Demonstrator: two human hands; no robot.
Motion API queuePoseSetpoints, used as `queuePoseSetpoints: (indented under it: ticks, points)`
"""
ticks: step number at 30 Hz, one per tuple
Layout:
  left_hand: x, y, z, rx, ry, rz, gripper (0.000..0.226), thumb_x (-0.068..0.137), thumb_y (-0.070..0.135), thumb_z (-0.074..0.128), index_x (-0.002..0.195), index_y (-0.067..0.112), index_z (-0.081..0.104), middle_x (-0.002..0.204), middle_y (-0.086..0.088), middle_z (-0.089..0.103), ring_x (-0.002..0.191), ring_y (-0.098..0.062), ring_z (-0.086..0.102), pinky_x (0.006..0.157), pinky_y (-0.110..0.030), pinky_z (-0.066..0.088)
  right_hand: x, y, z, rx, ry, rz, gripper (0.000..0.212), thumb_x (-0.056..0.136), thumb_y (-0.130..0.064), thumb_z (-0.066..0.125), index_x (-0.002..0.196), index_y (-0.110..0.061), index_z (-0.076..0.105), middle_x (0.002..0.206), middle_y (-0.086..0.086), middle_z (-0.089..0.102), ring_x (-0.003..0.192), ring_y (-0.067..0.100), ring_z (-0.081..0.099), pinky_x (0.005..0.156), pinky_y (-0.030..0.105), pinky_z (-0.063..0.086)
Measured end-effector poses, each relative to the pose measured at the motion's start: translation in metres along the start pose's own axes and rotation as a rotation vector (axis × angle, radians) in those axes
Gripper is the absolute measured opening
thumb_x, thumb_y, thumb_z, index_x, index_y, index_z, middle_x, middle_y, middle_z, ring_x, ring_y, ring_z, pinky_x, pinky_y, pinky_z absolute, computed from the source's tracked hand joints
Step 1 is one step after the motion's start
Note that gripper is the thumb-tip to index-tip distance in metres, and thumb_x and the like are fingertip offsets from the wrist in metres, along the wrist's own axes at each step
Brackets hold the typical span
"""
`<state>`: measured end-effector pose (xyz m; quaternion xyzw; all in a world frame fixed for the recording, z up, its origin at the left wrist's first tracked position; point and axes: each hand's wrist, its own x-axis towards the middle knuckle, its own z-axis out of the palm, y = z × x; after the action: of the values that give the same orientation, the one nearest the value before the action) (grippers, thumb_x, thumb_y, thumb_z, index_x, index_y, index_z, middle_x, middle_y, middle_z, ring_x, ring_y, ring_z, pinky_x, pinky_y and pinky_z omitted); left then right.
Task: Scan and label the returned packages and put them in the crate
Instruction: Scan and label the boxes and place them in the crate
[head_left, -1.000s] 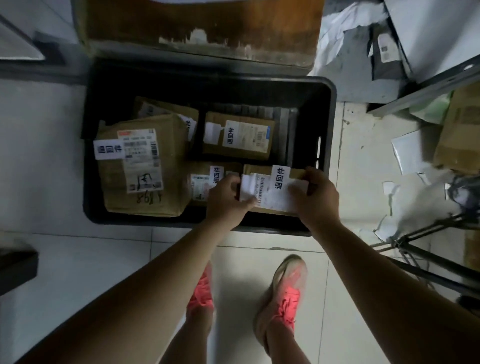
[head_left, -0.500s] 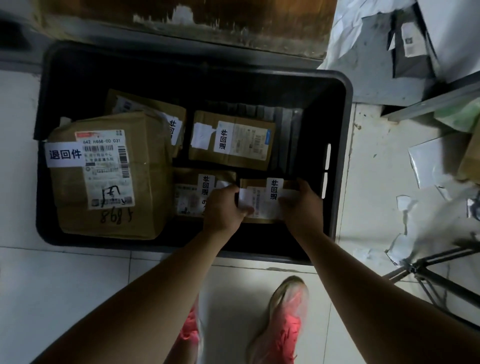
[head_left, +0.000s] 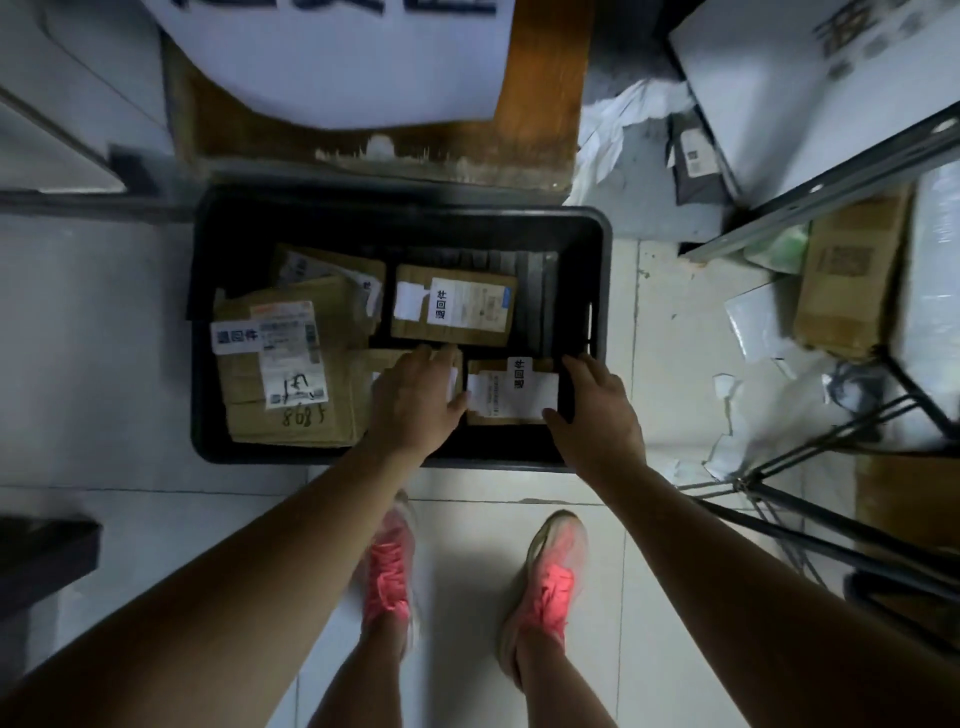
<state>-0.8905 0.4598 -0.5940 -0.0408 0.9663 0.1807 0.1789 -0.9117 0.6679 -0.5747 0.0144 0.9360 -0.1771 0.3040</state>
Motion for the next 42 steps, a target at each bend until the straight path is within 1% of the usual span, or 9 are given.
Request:
queuePoseSetpoints:
  ticks: [4,8,15,19,21,25,32,37,42]
  points:
    - [-0.025,0.034,-0.104,0.145,-0.022,0.134,0.047,0.093,0.039,0.061,0.134,0.016,0.055,0.119,-0.007,0.065,0.107,-0.025,0.062,0.083,-0.038,0.053,-0.068,-0.034,-0.082,-0.160,0.025,-0.025,0.066,0.093,-0.031,0.065,0.151,-0.022,0.035,0.156,0.002,0.038,0.137,0.025,0.040,0.109,0.040,0.037]
    - [-0.065,0.080,-0.210,0.374,-0.067,0.242,0.046,0.095,0.040,0.052,0.137,0.020,0.049,0.128,-0.006,0.057,0.119,-0.026,0.054,0.090,-0.038,0.047,-0.156,-0.060,-0.164,-0.195,0.082,0.058,0.063,0.097,-0.032,0.057,0.153,-0.023,0.031,0.161,0.001,0.031,0.143,0.024,0.034,0.113,0.040,0.033]
    - [-0.168,0.191,-0.368,0.580,-0.052,0.465,0.042,0.096,0.041,0.052,0.133,0.023,0.049,0.130,-0.003,0.054,0.123,-0.023,0.052,0.099,-0.037,0.044,-0.347,-0.073,-0.285,-0.069,0.297,0.281,0.066,0.095,-0.040,0.060,0.152,-0.023,0.031,0.159,-0.001,0.032,0.142,0.025,0.035,0.110,0.043,0.037]
    - [-0.230,0.265,-0.420,0.612,0.009,0.599,0.037,0.096,0.043,0.050,0.129,0.026,0.051,0.130,-0.001,0.055,0.122,-0.022,0.053,0.094,-0.035,0.045,-0.457,-0.057,-0.329,-0.009,0.434,0.398,0.060,0.094,-0.042,0.060,0.146,-0.022,0.038,0.149,0.001,0.040,0.136,0.027,0.040,0.106,0.044,0.042]
    - [-0.261,0.302,-0.430,0.649,0.040,0.682,0.039,0.096,0.044,0.049,0.132,0.027,0.049,0.131,-0.001,0.054,0.122,-0.023,0.053,0.094,-0.036,0.045,-0.512,-0.037,-0.339,0.007,0.486,0.443,0.056,0.094,-0.041,0.059,0.143,-0.022,0.041,0.145,0.000,0.041,0.133,0.028,0.042,0.103,0.044,0.043]
    - [-0.323,0.376,-0.435,0.748,0.123,0.852,0.047,0.096,0.045,0.048,0.139,0.026,0.043,0.133,-0.001,0.052,0.127,-0.022,0.049,0.098,-0.037,0.044,-0.620,0.016,-0.357,0.062,0.678,0.478,0.056,0.095,-0.040,0.057,0.147,-0.027,0.042,0.156,-0.003,0.037,0.140,0.023,0.039,0.110,0.041,0.039]
    - [-0.468,0.509,-0.406,0.759,0.197,1.058,0.043,0.095,0.048,0.046,0.132,0.026,0.047,0.123,-0.001,0.055,0.115,-0.022,0.056,0.083,-0.036,0.050,-0.801,0.124,-0.358,0.156,0.837,0.644,0.055,0.094,-0.038,0.062,0.144,-0.025,0.045,0.151,-0.003,0.045,0.134,0.023,0.043,0.106,0.041,0.040]
    - [-0.543,0.591,-0.381,0.665,0.175,1.156,0.047,0.093,0.051,0.050,0.131,0.025,0.050,0.125,-0.002,0.058,0.116,-0.023,0.057,0.087,-0.039,0.052,-0.869,0.186,-0.346,0.207,0.868,0.713,0.057,0.095,-0.038,0.061,0.148,-0.025,0.042,0.152,-0.004,0.043,0.136,0.022,0.043,0.106,0.041,0.040]
    - [-0.559,0.650,-0.362,0.675,0.159,1.182,0.048,0.091,0.049,0.049,0.133,0.025,0.049,0.128,-0.002,0.057,0.116,-0.025,0.058,0.086,-0.040,0.052,-0.885,0.232,-0.353,0.235,0.892,0.724,0.058,0.096,-0.039,0.060,0.149,-0.025,0.041,0.152,-0.005,0.043,0.137,0.021,0.042,0.106,0.041,0.040]
